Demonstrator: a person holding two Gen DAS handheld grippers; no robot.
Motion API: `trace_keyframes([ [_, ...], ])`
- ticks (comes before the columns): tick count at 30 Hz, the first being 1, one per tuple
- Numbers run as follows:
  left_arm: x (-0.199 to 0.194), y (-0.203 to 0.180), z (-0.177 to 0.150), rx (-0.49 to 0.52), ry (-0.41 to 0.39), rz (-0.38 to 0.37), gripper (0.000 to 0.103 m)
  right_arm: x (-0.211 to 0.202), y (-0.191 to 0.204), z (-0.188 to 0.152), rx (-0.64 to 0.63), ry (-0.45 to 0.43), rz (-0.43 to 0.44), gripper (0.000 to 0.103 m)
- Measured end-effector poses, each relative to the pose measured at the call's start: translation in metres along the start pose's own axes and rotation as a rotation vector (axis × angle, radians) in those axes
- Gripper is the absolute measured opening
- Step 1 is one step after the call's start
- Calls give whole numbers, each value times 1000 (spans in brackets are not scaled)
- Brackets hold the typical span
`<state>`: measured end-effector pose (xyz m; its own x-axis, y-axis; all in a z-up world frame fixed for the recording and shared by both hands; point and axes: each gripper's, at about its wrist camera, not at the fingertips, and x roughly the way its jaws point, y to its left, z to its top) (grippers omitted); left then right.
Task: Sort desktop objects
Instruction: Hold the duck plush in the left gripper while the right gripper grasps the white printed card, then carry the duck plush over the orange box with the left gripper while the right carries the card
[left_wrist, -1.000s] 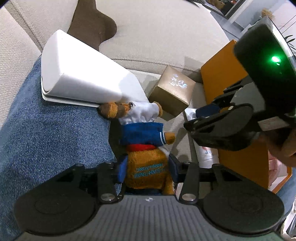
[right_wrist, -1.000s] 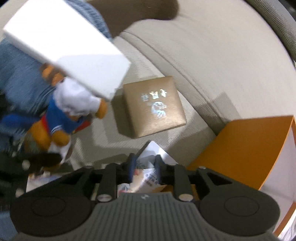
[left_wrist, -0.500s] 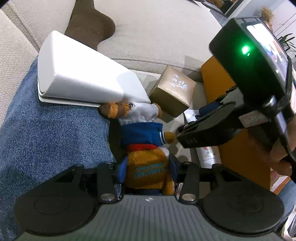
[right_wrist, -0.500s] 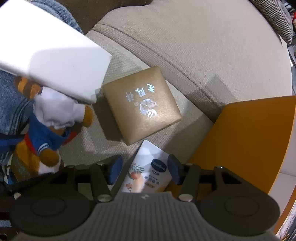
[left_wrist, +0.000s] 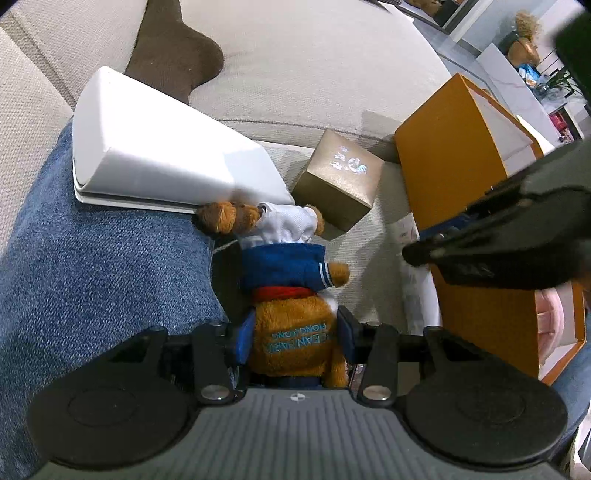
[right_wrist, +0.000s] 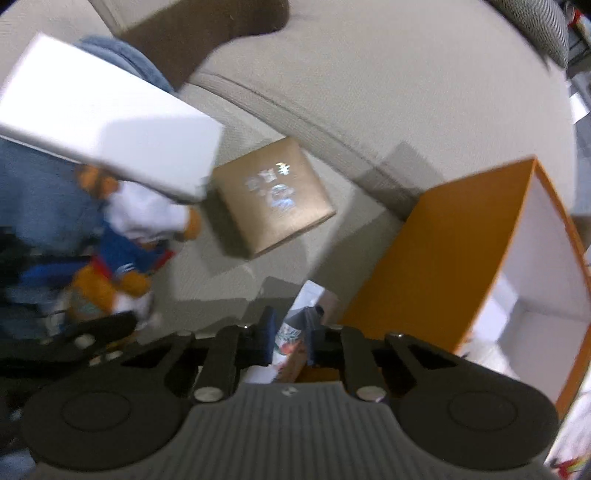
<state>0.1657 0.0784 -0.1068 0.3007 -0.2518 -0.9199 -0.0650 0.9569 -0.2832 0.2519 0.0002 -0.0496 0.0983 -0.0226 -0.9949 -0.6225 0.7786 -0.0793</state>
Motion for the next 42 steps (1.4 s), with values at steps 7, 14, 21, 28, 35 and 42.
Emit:
trace_keyframes([
  [7,-4,3,-3,5,3,-29,53,-26,1,-28,-38,-66,145,9],
  [14,-5,0,-1,-19,-1,-110,53,-50,-11,-61,-50,-193,205,9],
  [21,4,-17,-19,-23,-26,-63,53,-54,-1,-82,-110,-258,178,9],
  [28,2,-41,-27,-13,-20,-117,53,-47,10,-102,-133,-191,150,16],
  [35,1,-36,-29,-38,-24,-106,53,-46,11,-103,-162,-218,144,15],
  [42,-36,-36,-37,-41,-94,-109,53,-60,3,-112,-117,-279,171,11],
])
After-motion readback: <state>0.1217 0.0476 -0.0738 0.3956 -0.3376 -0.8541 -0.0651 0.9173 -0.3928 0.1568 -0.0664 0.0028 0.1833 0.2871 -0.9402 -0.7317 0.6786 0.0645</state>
